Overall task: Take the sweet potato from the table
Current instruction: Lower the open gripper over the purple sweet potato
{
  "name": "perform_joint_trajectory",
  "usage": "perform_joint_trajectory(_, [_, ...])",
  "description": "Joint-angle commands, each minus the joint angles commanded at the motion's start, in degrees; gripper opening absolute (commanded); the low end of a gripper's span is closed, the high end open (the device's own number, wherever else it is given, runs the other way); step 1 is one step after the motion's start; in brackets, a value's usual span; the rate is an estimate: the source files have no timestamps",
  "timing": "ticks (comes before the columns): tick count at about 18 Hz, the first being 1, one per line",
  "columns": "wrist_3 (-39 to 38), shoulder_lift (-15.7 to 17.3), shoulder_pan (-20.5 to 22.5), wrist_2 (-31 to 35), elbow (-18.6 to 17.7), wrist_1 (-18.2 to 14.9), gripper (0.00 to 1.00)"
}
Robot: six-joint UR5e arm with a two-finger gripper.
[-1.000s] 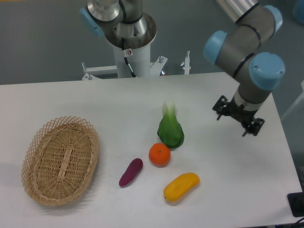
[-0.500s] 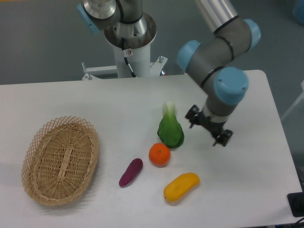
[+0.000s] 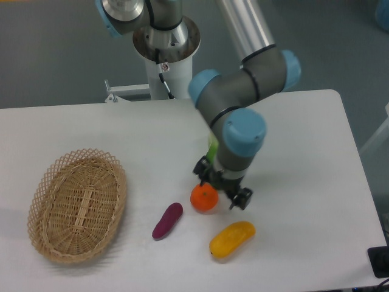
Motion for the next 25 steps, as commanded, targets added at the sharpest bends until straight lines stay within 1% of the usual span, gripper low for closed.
perform_joint_trajectory(2, [-2.64,-1.67,-1.76,0.00,0.00,2.55,1.00])
perform_joint_trajectory(3, [-3.52,-2.37,-2.46,0.00,0.09,3.26,1.00])
perform_joint_trajectory(5, [-4.58,-3.52,-3.61,0.00,0.18,3.44,1.00])
perform_joint_trajectory(9, [-7.04,-4.05,-5.19,0.00,-0.44,3.44,1.00])
perform_joint_trajectory(16, [-9.77,-4.67,-5.72,0.09,-1.49,3.44,1.00])
perform_joint_trajectory(17, [-9.77,-4.75,-5.90,0.17,-1.49,3.44,0.98])
perform_joint_trajectory(18, [-9.86,-4.84,-5.99,0.26,-1.49,3.44,0.89])
perform_joint_trajectory(19, [-9.86,-4.84,-5.99,0.26,-1.58,3.44,0.78])
perform_joint_trajectory(21, [-9.86,-4.67,-5.99,0.35,-1.58,3.27,0.44])
perform_joint_trajectory(22, [-9.94,-4.41,-5.99,0.26,-1.50,3.27,0.31])
perform_joint_trajectory(24, [-10.99,-3.88,-5.90,0.18,-1.49,3.27,0.07])
perform_joint_trajectory(25, [-11.78,-3.27,-5.99,0.18,-1.58,3.18,0.00])
